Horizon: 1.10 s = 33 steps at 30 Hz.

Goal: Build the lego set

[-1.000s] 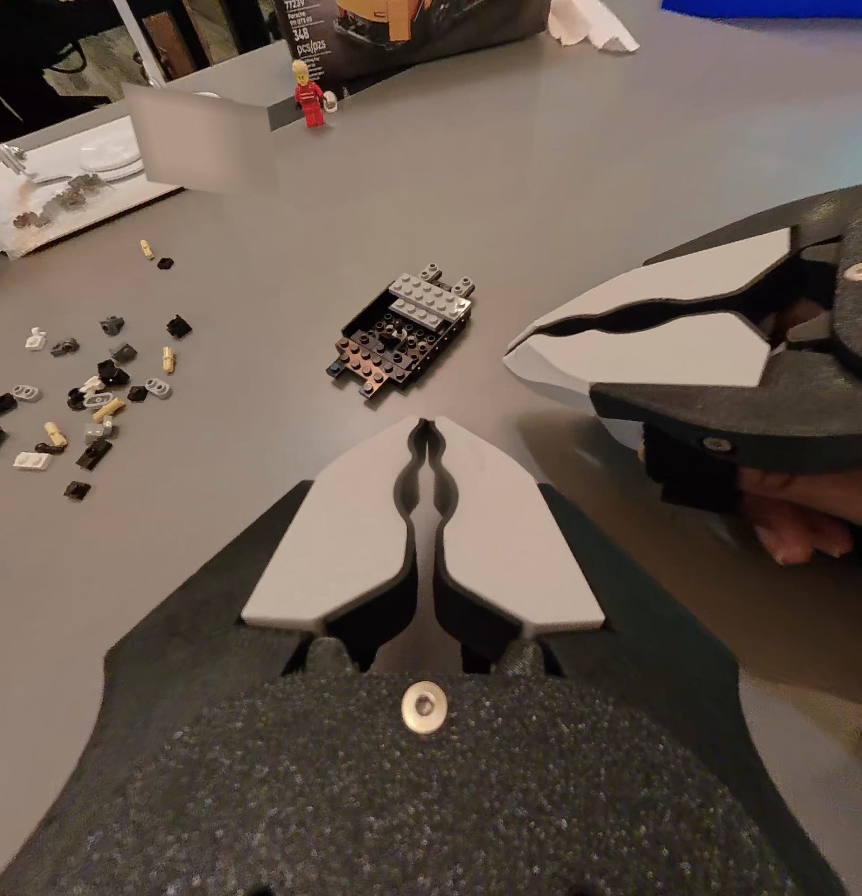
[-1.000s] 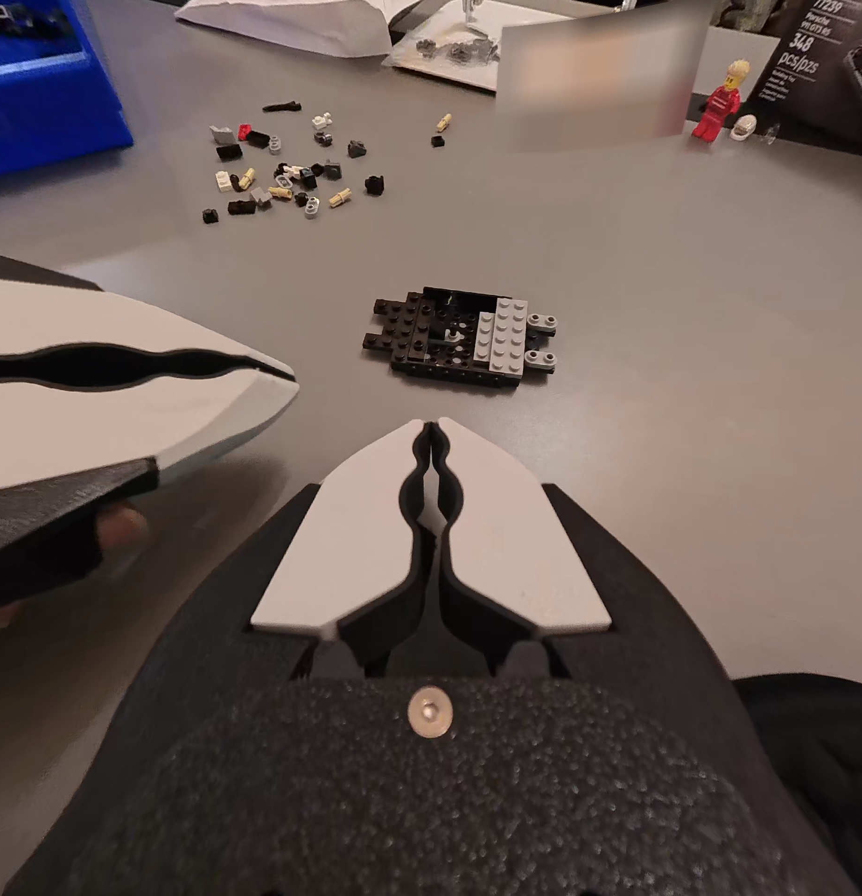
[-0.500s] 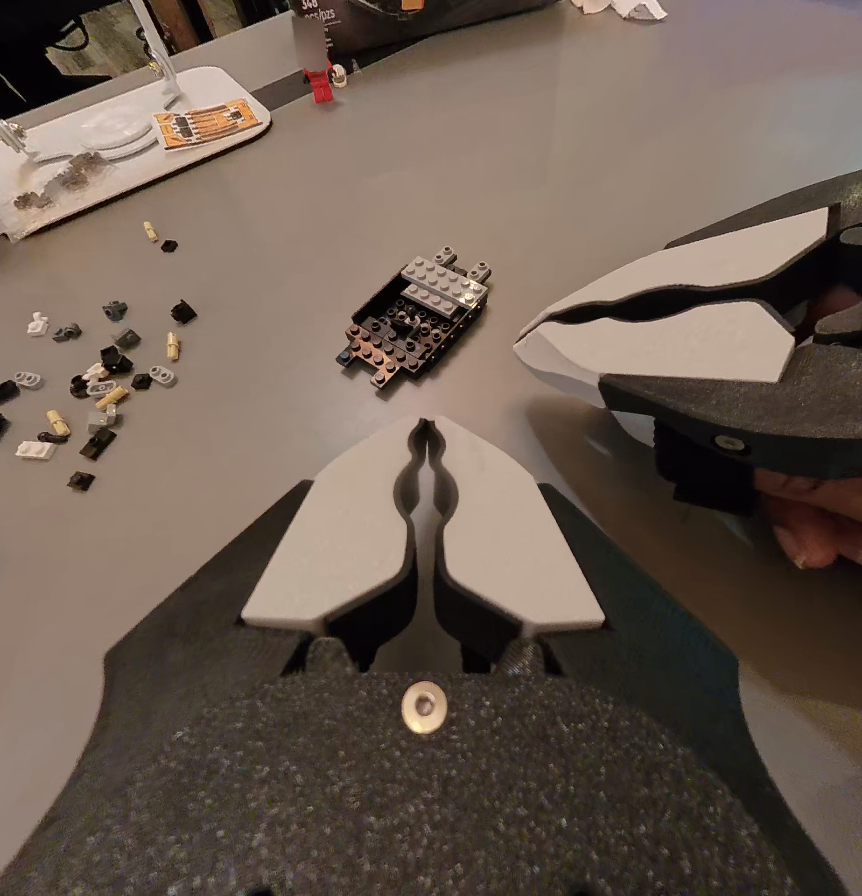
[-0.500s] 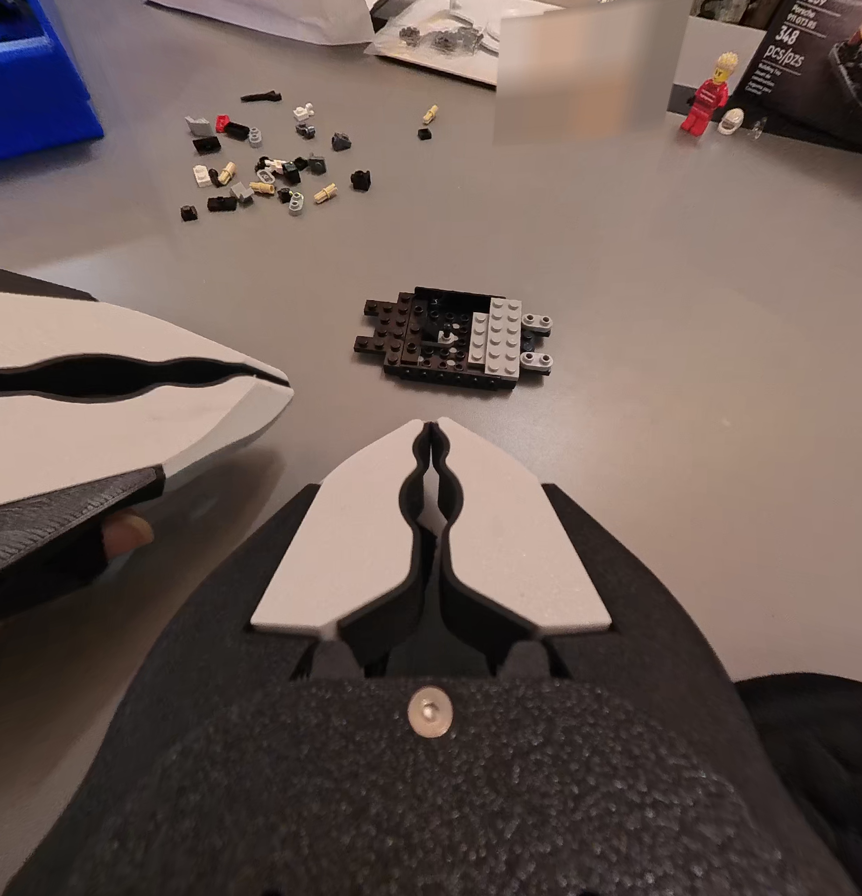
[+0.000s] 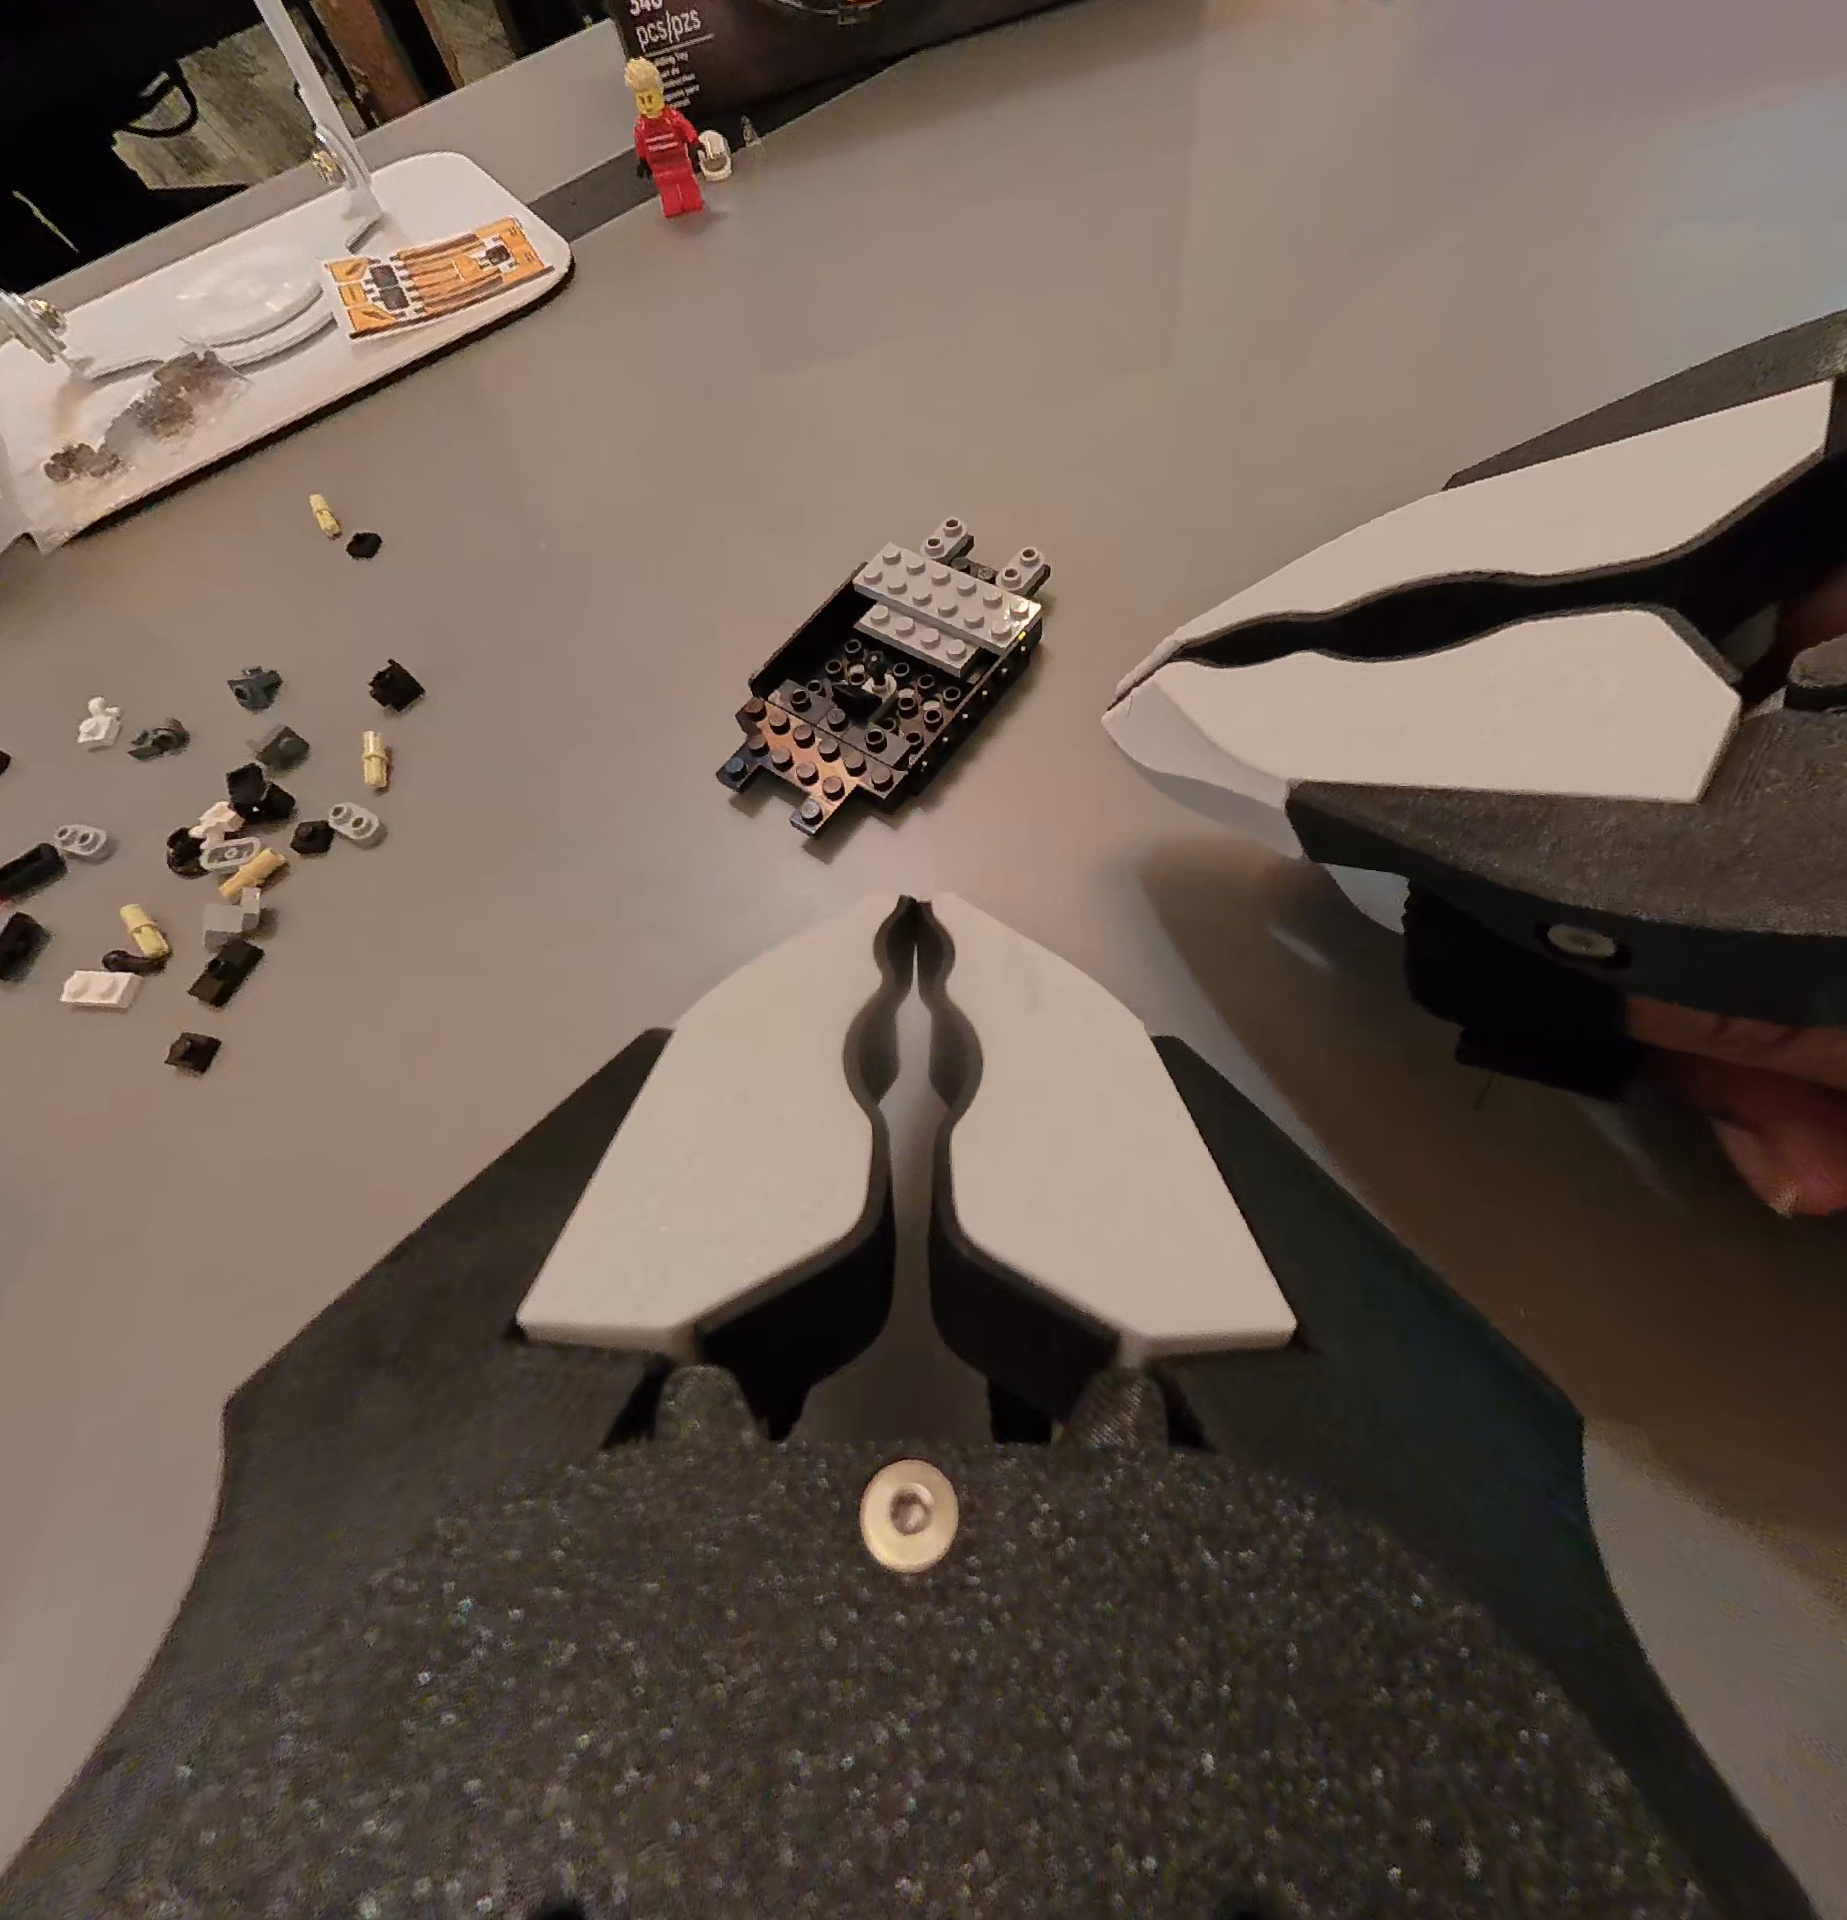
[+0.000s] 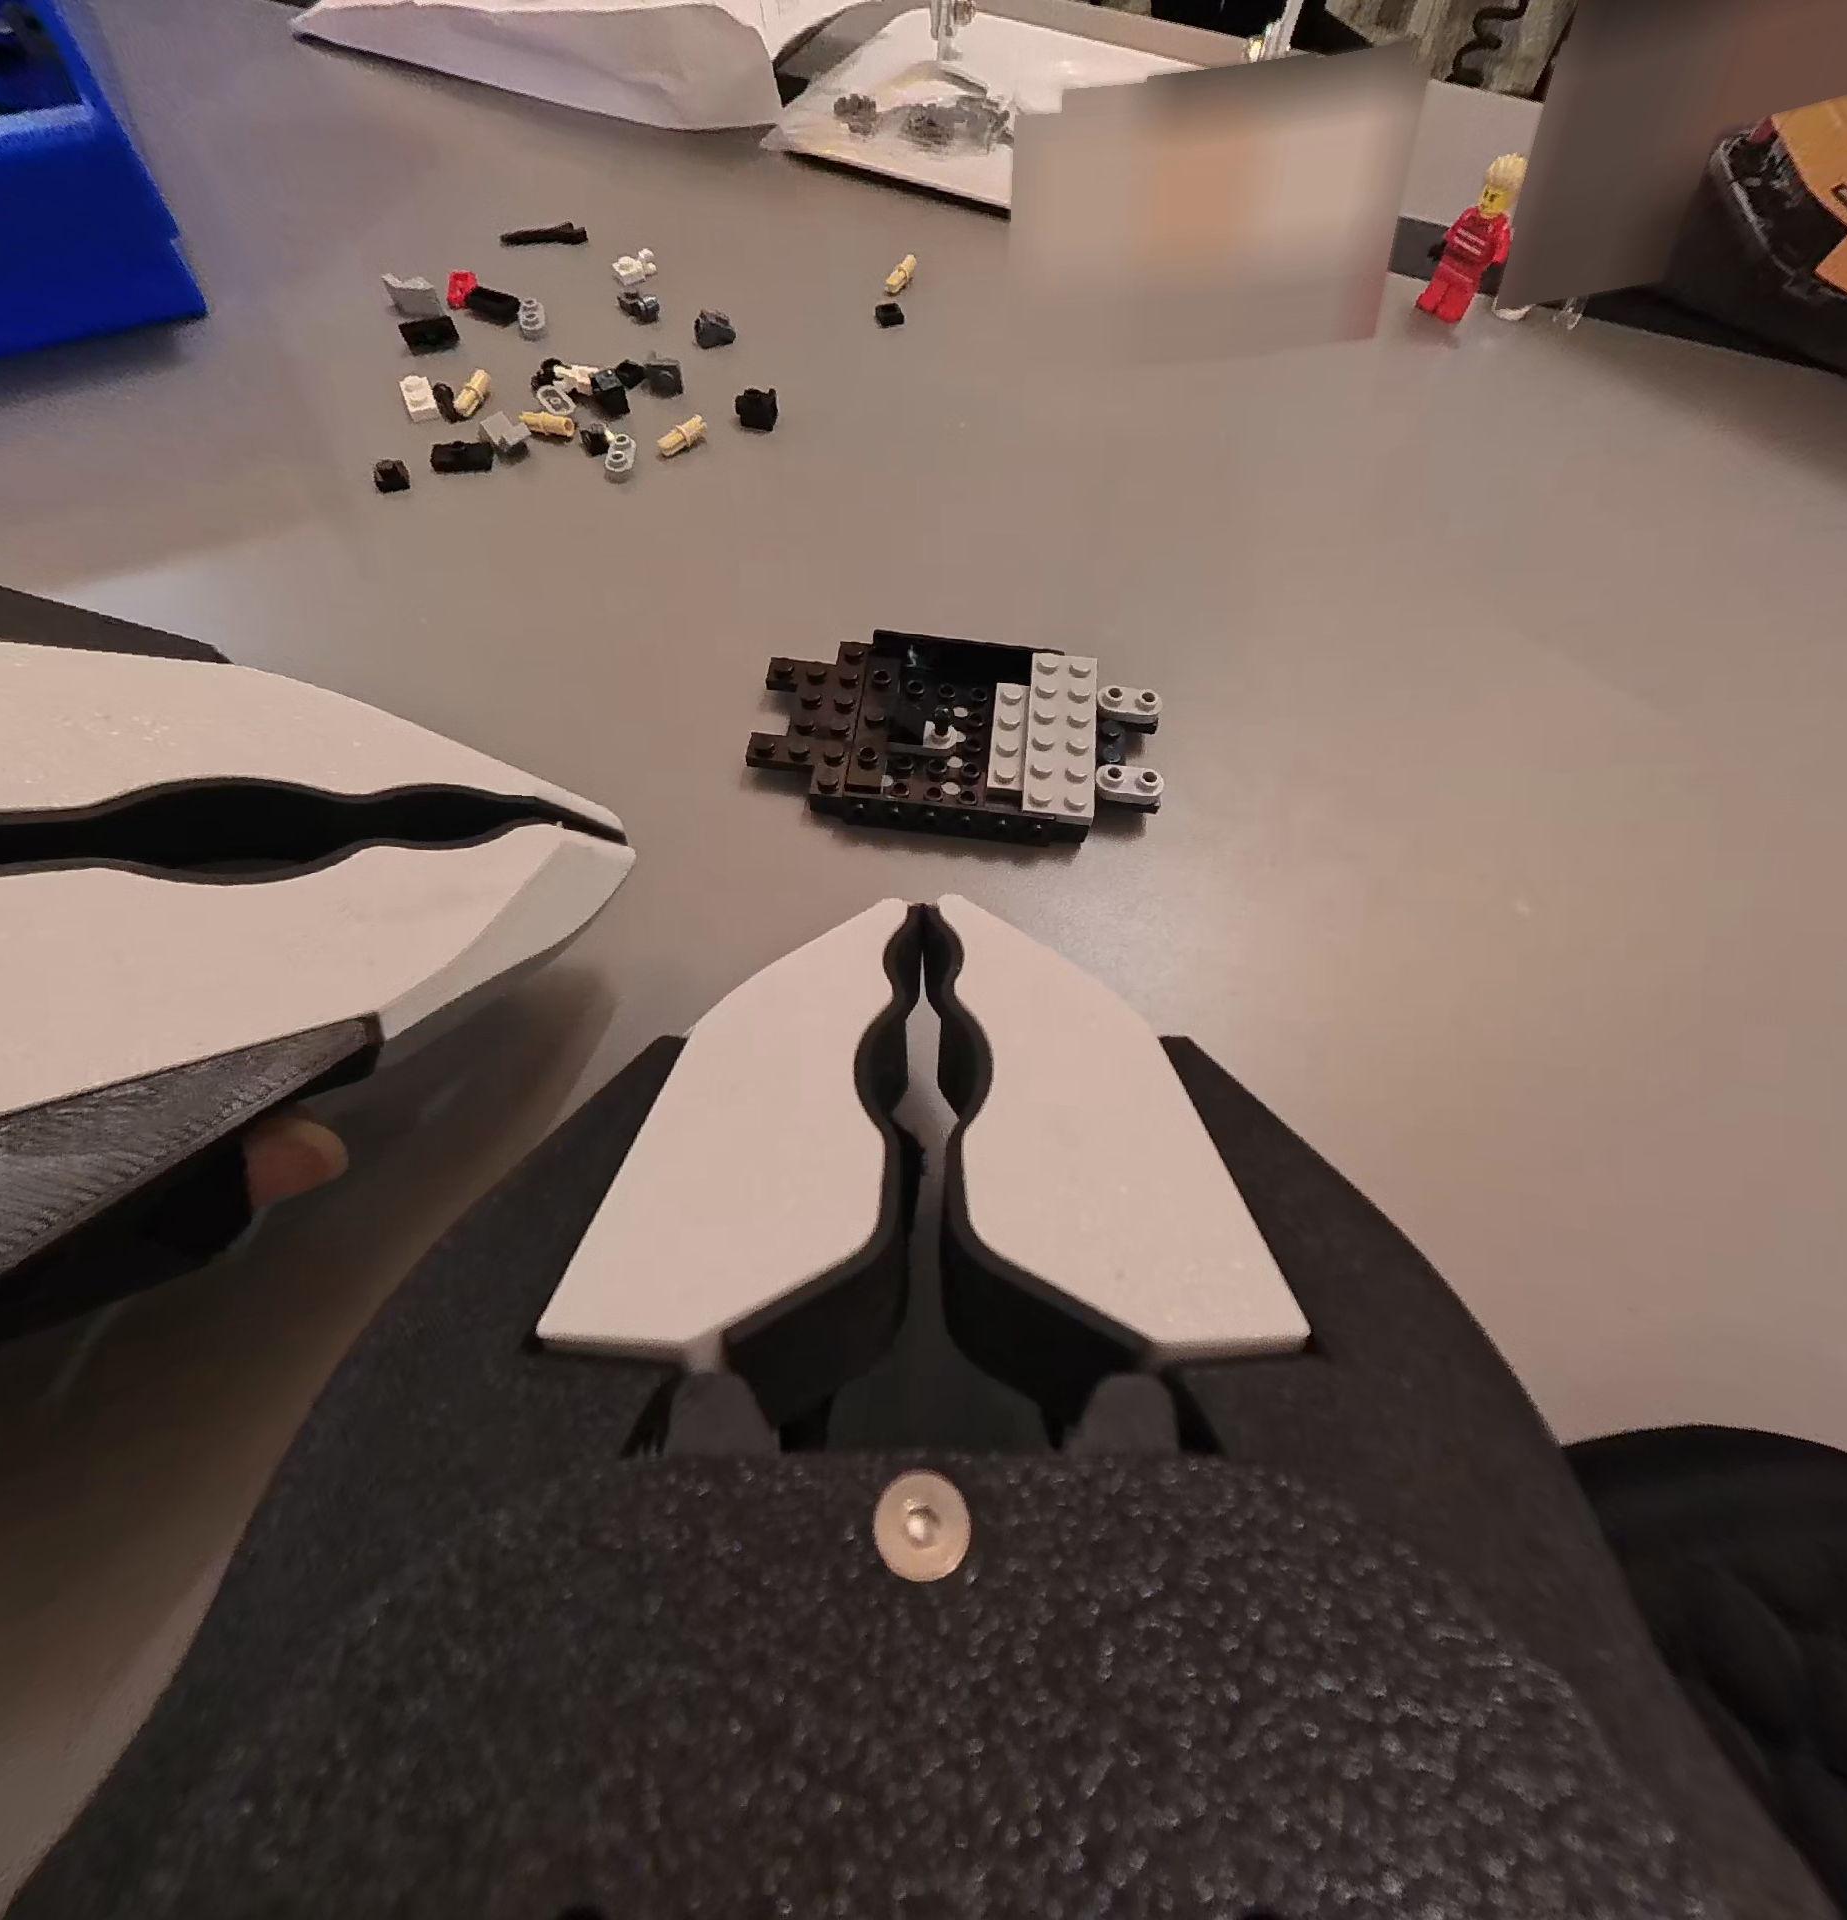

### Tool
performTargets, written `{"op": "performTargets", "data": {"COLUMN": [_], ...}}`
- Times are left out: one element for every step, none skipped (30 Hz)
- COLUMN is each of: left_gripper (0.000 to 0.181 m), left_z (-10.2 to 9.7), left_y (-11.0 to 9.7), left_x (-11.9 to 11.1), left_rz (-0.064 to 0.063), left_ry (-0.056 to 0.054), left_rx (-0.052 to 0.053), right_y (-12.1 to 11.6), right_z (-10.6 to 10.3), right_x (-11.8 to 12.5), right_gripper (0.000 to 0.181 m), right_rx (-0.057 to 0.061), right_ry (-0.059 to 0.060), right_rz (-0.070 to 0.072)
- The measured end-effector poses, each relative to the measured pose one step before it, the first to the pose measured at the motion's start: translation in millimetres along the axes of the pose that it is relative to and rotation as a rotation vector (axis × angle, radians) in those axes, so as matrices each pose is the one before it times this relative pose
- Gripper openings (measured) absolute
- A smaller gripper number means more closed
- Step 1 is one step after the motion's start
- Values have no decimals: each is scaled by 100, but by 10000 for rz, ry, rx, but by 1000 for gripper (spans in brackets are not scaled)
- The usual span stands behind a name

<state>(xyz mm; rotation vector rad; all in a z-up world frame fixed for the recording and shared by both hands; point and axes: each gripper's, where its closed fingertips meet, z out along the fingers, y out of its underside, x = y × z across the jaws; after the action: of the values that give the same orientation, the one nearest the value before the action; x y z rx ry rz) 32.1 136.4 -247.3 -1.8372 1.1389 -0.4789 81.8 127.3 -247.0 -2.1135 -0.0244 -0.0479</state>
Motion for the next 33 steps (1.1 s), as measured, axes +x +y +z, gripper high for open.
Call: {"op": "performTargets", "data": {"left_gripper": [0,0,0,0,0,0,0,0,0,0,0,0,0,0,0,0,0,0,0,0,0,0,0,0,0,0,0,0,0,0,0,0,0], "left_z": [27,8,11,11,16,-1,-20,-11,-48,-129,-250,-353,-421,-451,-365,-243,-80,83,186,266,359,433,545,687,806,842,825,749,688,668,674,634,560], "left_y": [-68,-70,-59,-14,-11,-37,-36,-48,-111,-261,-511,-810,-1122,-1377,-1463,-1455,-1420,-1284,-1228,-1171,-1096,-1010,-939,-792,-704,-651,-548,-543,-471,-236,-37,145,213], "left_x": [25,53,35,33,25,15,-5,-18,-31,-75,-194,-298,-384,-518,-675,-719,-707,-703,-724,-732,-815,-889,-921,-887,-905,-954,-947,-817,-729,-640,-543,-479,-456], "left_rz": [34,30,34,44,39,27,14,2,-4,23,61,90,81,71,123,74,13,41,55,22,20,36,6,-42,-92,-88,-33,-17,-16,3,-42,-80,-57], "left_ry": [-10,-3,-15,-17,-12,-14,-17,-22,-28,-45,-99,-116,-106,-150,-204,-174,-115,-86,-85,-64,-101,-145,-140,-98,-86,-147,-177,-153,-141,-115,-73,-42,-50], "left_rx": [21,34,32,7,1,20,24,20,38,62,122,178,262,353,332,332,321,252,232,223,210,186,178,101,87,103,93,143,177,94,38,5,9], "right_y": [-92,-60,15,11,-17,-15,-15,-22,-137,-320,-500,-817,-1130,-1416,-1613,-1653,-1592,-1583,-1607,-1531,-1454,-1373,-1286,-1103,-964,-830,-607,-409,-254,-106,191,326,419], "right_z": [-84,-64,-19,-5,-18,-14,-8,-9,-49,-69,-96,-125,-139,-154,-89,26,168,252,321,436,544,642,790,960,1088,1189,1250,1258,1246,1232,1286,1341,1382], "right_x": [8,21,-6,-7,-6,-19,-26,-32,-53,-9,147,242,317,370,496,707,791,742,738,833,919,945,887,939,913,902,904,760,668,705,838,765,737], "right_gripper": [0,0,0,0,0,0,0,0,0,0,0,0,0,0,0,0,0,0,0,0,0,0,0,0,0,0,0,0,0,0,0,0,0], "right_rx": [83,59,-3,-8,18,12,8,18,84,159,158,215,258,340,359,316,243,246,287,251,238,236,233,166,149,164,128,105,123,126,3,-21,-28], "right_ry": [14,12,-6,-14,-5,-7,-12,-33,-63,-79,-19,-41,-84,-125,-87,49,103,83,73,138,182,185,149,170,175,162,178,86,25,30,96,33,-25], "right_rz": [-9,8,13,13,1,-13,-13,0,20,-12,-100,-129,-57,-7,-20,-82,-145,-142,-120,-188,-195,-131,-98,-60,-88,-67,-81,-43,3,-24,-66,-111,-76]}}
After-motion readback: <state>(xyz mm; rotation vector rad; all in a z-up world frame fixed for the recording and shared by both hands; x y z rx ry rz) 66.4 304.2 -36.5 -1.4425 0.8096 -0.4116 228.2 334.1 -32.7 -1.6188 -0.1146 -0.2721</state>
